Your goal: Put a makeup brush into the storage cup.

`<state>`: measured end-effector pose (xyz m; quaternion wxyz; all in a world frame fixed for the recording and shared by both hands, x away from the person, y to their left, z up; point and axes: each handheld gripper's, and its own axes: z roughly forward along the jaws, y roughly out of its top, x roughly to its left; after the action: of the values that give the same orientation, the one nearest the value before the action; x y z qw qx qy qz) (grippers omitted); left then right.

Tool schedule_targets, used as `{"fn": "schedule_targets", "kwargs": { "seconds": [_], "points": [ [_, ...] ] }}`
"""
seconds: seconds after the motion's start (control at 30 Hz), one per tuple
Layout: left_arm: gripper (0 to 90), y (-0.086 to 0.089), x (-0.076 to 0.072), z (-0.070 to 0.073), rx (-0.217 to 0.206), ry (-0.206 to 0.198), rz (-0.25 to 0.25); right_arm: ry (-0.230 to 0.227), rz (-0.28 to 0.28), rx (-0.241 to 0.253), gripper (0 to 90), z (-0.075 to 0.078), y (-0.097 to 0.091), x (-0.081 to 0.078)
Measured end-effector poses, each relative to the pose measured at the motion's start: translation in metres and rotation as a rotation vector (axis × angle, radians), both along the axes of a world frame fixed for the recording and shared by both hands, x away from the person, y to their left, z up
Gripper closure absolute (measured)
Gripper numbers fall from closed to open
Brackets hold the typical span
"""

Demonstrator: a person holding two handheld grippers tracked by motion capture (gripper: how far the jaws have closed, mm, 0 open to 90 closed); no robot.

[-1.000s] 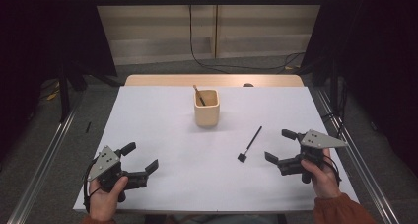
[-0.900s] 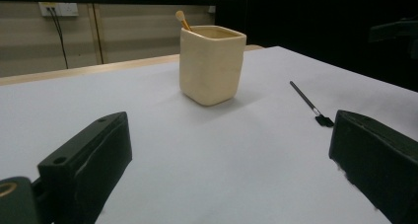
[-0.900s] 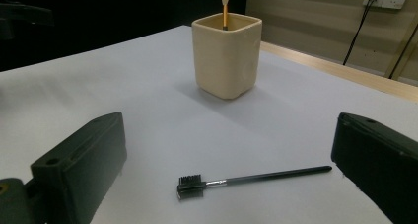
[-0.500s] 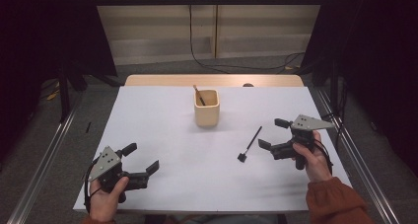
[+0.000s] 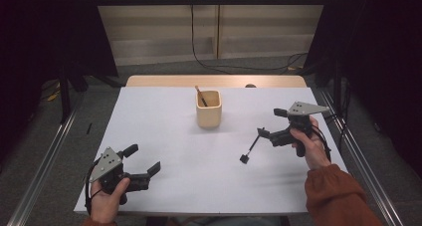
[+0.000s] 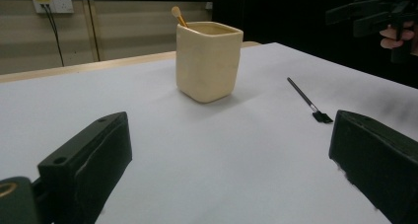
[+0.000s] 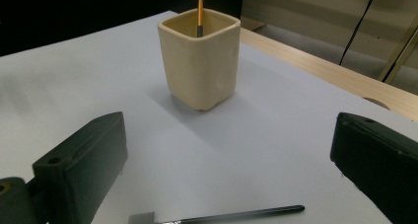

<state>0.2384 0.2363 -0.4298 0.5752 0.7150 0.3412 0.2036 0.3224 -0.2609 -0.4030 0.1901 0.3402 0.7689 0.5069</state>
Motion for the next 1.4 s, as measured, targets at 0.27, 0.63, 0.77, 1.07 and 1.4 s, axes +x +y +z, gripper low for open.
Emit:
{"fn": "schedule_targets", "kwargs": {
  "seconds": [0.27,0.63,0.77,1.07,1.4],
  "points": [
    [2.6,0.001,0.000,-0.001,0.011,0.001,-0.003,0.077,0.021,-0.086,2.0,-0.002,0.010,0.011],
    [3.1,0.000,0.000,-0.001,0.006,-0.003,0.001,0.201,0.071,-0.164,1.7,0.001,0.006,0.019],
    [3.1,0.001,0.001,-0.001,0.006,-0.001,0.004,0.268,0.099,-0.220,2.6,-0.006,0.006,0.022],
    [3.1,0.004,0.002,-0.002,0.003,0.000,0.017,0.368,0.172,-0.250,3.9,-0.007,0.006,0.027],
    [3.0,0.006,0.002,-0.002,0.012,-0.004,0.022,0.508,0.284,-0.328,3.8,-0.020,0.013,0.032]
  ]
}}
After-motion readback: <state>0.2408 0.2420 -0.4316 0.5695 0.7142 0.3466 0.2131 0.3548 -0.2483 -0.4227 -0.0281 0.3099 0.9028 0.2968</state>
